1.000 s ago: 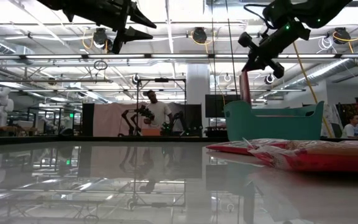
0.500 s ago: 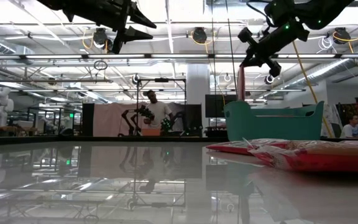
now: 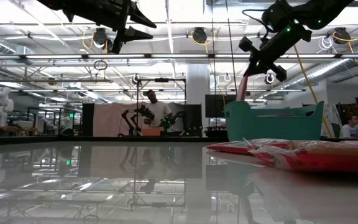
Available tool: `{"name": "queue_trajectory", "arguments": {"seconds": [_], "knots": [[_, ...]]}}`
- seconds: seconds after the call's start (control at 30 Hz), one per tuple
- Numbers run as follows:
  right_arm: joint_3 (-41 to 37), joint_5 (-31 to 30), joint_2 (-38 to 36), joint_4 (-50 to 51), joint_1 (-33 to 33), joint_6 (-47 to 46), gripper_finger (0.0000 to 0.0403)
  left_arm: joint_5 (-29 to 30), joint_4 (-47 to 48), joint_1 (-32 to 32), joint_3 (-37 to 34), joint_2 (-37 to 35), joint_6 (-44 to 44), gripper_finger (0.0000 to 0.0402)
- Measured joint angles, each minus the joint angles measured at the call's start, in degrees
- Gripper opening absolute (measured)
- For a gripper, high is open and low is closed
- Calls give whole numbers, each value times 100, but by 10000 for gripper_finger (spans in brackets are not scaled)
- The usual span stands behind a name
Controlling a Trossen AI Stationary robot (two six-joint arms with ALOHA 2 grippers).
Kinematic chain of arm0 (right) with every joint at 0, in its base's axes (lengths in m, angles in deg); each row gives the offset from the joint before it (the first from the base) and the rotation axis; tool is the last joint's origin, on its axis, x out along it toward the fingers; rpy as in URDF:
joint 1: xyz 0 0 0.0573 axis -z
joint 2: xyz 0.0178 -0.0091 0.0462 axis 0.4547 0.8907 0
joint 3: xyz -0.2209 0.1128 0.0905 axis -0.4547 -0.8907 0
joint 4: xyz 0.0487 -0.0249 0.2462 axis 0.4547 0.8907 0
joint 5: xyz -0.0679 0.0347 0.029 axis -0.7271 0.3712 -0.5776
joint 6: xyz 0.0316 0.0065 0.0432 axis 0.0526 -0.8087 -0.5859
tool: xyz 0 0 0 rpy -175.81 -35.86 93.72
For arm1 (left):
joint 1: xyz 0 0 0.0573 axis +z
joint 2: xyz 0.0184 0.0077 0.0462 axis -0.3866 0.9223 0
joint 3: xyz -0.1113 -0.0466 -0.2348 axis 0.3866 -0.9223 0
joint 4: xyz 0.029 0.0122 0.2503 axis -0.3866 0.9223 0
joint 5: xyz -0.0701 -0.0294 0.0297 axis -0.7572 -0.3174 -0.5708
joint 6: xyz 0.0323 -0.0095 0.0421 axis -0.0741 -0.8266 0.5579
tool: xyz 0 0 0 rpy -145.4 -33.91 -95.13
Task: Sort popcorn bags into baskets
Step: Put the red popcorn bag into the green bin
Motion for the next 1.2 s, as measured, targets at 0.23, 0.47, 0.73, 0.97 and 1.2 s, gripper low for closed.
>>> {"name": "queue_trajectory", "arguments": {"seconds": [0.23,0.47,0.73,0.97,1.2], "knots": [[0,-3,-106,300,175,289,0,-158,0,-5,0,0,-149,147],[0,-7,-305,728,527,637,0,-163,0,-30,0,0,-129,147],[0,-22,-345,1486,724,1154,0,-165,0,-27,0,0,-55,147],[0,-347,-345,1849,764,1506,0,-163,2,-27,0,0,-7,147],[0,-812,-345,2305,766,1804,4,-163,2,-27,0,0,-17,147]]}}
